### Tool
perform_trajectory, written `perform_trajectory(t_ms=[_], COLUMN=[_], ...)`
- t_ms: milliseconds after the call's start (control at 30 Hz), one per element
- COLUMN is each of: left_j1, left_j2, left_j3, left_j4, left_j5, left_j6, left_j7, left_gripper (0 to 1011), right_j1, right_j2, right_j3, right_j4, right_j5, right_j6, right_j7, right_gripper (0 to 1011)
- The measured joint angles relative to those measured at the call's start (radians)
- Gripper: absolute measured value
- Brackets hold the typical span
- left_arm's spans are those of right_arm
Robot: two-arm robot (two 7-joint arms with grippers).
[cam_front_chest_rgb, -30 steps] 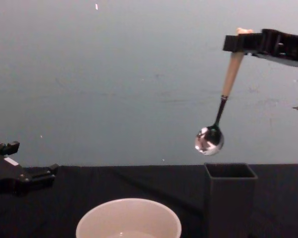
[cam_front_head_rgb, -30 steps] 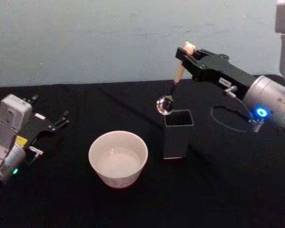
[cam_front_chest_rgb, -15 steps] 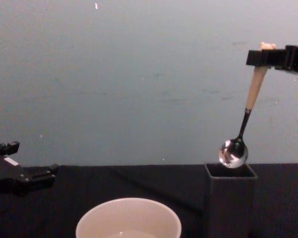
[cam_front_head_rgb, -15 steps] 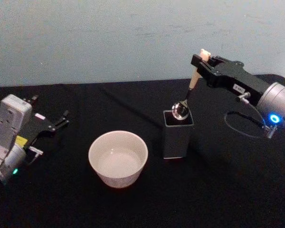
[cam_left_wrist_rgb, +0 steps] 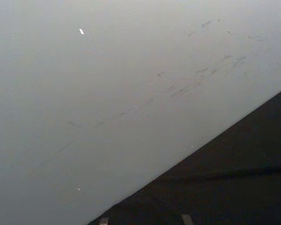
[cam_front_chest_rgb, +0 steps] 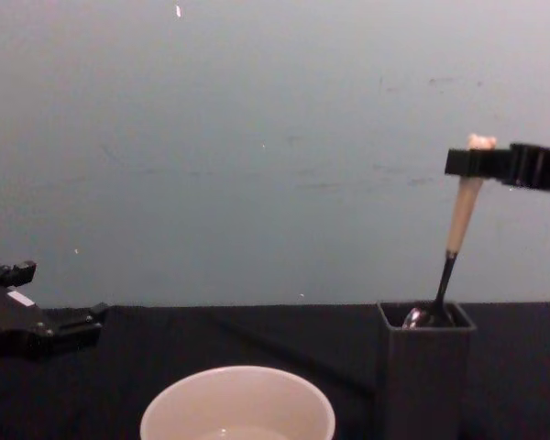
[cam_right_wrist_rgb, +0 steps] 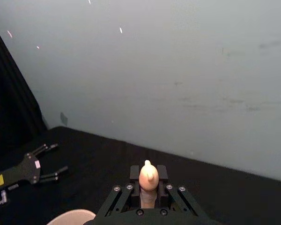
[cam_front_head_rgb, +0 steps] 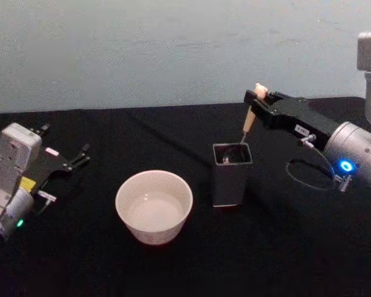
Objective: Pick up the stirring spoon with one hand, stir inside the cup, then place it back in its original position.
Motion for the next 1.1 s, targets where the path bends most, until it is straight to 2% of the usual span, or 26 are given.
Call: perform_trajectory(t_ms=[567,1100], left_j1=[0.0,0.0], left_j2=[0.0,0.0], left_j3=[0.0,0.0], left_j4=[0.0,0.0], left_j5=[0.0,0.0], left_j6=[0.0,0.0], left_j7=[0.0,0.0], left_gripper=[1001,1001], right_j1=[0.005,0.0], right_j2=[-0.015,-0.033], right_j3=[-0.038,-0.045], right_j4=[0.06,0.089], right_j5=[-0.038,-0.053], right_j6=[0.01,0.031], right_j7=[0.013,0.015], right_gripper=[215,215])
